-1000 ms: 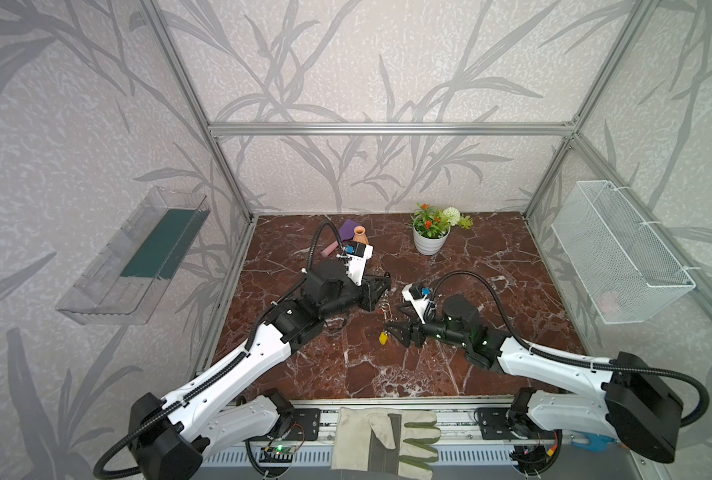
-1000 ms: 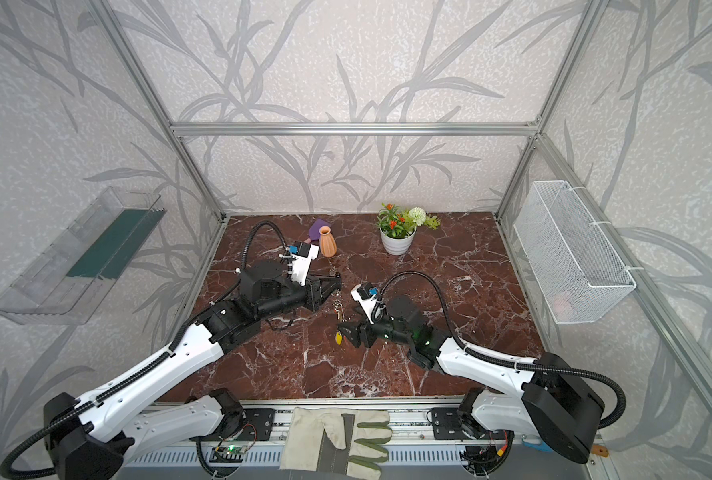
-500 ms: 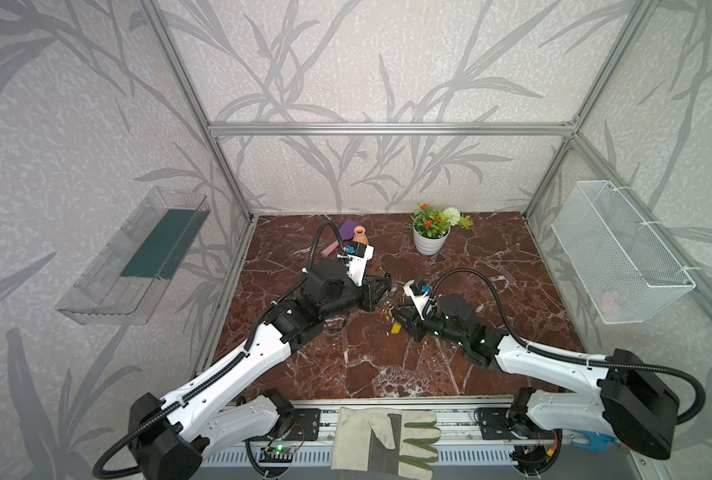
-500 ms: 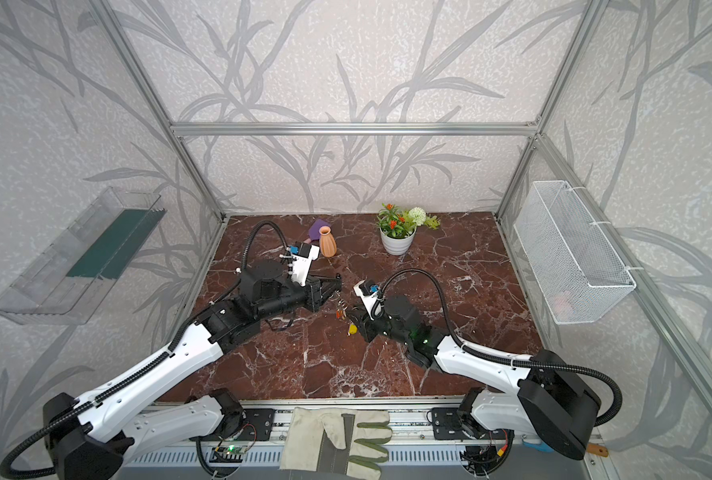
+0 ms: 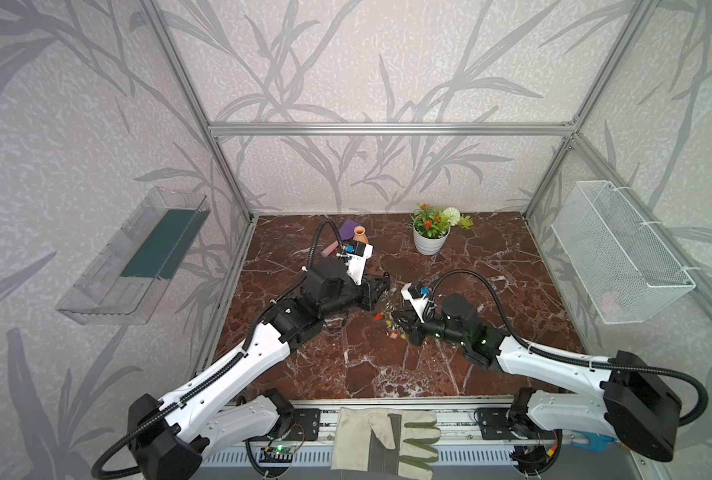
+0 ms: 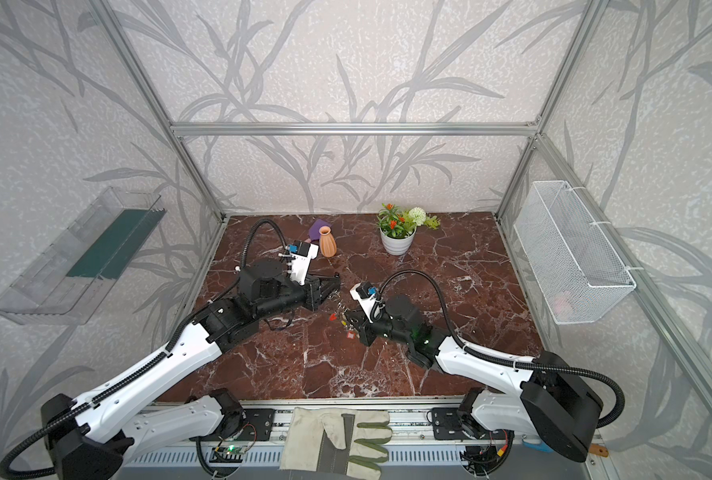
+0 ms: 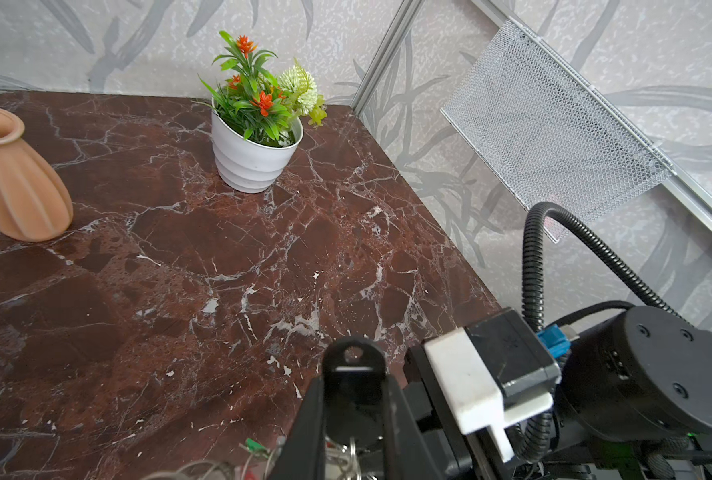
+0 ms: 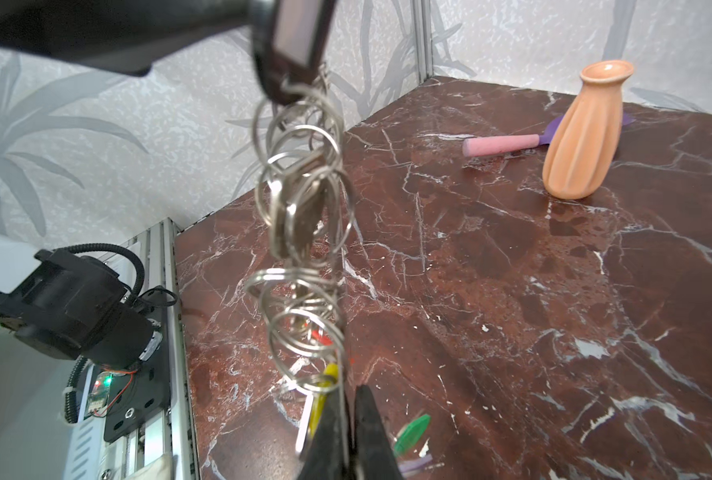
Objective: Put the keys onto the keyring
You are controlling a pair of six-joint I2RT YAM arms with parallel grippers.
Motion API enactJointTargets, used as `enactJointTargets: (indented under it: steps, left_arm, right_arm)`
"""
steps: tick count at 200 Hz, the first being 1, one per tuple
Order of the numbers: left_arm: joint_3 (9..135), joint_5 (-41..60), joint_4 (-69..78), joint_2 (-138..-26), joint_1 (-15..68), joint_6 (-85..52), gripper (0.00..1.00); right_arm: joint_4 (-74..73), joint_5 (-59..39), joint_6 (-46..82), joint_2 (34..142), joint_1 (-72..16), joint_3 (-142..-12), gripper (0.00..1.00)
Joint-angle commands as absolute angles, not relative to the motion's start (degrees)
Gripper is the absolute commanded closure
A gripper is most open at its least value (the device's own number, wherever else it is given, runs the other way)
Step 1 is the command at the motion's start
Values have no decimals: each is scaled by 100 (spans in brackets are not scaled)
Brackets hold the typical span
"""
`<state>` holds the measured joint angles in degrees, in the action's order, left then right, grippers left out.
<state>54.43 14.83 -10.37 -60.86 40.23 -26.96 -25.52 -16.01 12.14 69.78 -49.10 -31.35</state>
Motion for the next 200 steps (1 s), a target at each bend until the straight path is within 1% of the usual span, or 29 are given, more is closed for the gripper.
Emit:
enactJointTargets:
  steps: [1,49,90,109,116,139,181,200]
  left_arm:
    - [5734,1309,-1108,-6084,4043,-2647,100]
    - [6059,1470,-1452,-6460,4043,-2534,100]
    - [6373,2238,-1677,-6934,4043,-2314,100]
    - [6433,2375,-1736,-7104,4044,-2342,100]
    - [6445,2407,-1748,-7160,4050,-2355,97]
    - [6483,2396,-1800,-7195,4043,-2337,84]
    - [6378,2128,-1704,-6933,4018,-2518,72]
    - [6247,2193,-1494,-6766,3946,-2638,61]
  right_arm:
    - [-2706,-1874,1180,6729,-4952,-3329,100]
    - [-2559,-1925,1066,6627,-5018,-3375,100]
    - [-2558,-1895,1012,6671,-5027,-3380,100]
    - [-2588,-1886,1011,6695,-5027,-3376,100]
    - [-2597,-1890,1015,6697,-5027,-3379,100]
    - [-2643,-1847,1022,6671,-5027,-3338,100]
    - [-2671,-1806,1038,6653,-5023,-3289,100]
    - [-2683,-1822,1059,6662,-5027,-3296,100]
